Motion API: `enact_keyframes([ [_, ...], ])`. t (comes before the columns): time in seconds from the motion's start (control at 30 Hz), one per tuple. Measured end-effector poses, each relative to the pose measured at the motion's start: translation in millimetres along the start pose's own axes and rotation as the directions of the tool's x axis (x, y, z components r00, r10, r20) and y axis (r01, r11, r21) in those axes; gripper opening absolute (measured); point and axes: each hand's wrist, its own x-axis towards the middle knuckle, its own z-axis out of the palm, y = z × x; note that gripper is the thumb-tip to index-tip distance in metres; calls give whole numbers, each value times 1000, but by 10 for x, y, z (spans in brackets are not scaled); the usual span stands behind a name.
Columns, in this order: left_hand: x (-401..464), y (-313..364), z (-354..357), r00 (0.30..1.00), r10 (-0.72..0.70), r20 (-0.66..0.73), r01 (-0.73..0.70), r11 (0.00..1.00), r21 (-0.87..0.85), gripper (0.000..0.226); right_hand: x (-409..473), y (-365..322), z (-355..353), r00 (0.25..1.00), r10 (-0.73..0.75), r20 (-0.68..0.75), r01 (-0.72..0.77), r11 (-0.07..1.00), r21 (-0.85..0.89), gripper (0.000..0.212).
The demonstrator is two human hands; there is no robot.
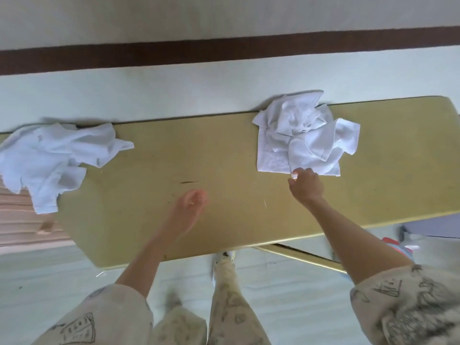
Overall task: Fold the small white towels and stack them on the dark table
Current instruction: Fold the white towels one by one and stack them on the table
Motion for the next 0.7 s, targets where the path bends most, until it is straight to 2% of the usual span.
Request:
enact_keyframes([
  [0.07,100,-8,50,1000,-17,24,17,1000,-5,14,156,17,64,999,38,0,-38,999,-24,36],
  [0.2,246,-33,67,996,-72,52,70,997,39,24,318,64,158,994,105,-15,-105,995,5,40],
  [0.33,336,24,63,997,-72,41,71,997,42,21,391,45,182,990,62,-125,-73,993,-89,24],
  [0.4,369,122,54,998,-45,51,42,997,59,24,382,-8,95,977,60,-204,-71,996,-47,26],
  [0.47,422,259,44,997,17,69,-22,997,78,24,323,-73,-94,955,46,-292,-28,997,65,27],
  [0.6,528,680,44,972,198,124,-215,966,144,23,70,-239,-683,925,-63,-375,184,937,297,18],
  [0.7,524,1176,14,896,399,192,-437,869,234,40,-236,-456,-1172,911,-163,-380,317,864,390,21],
])
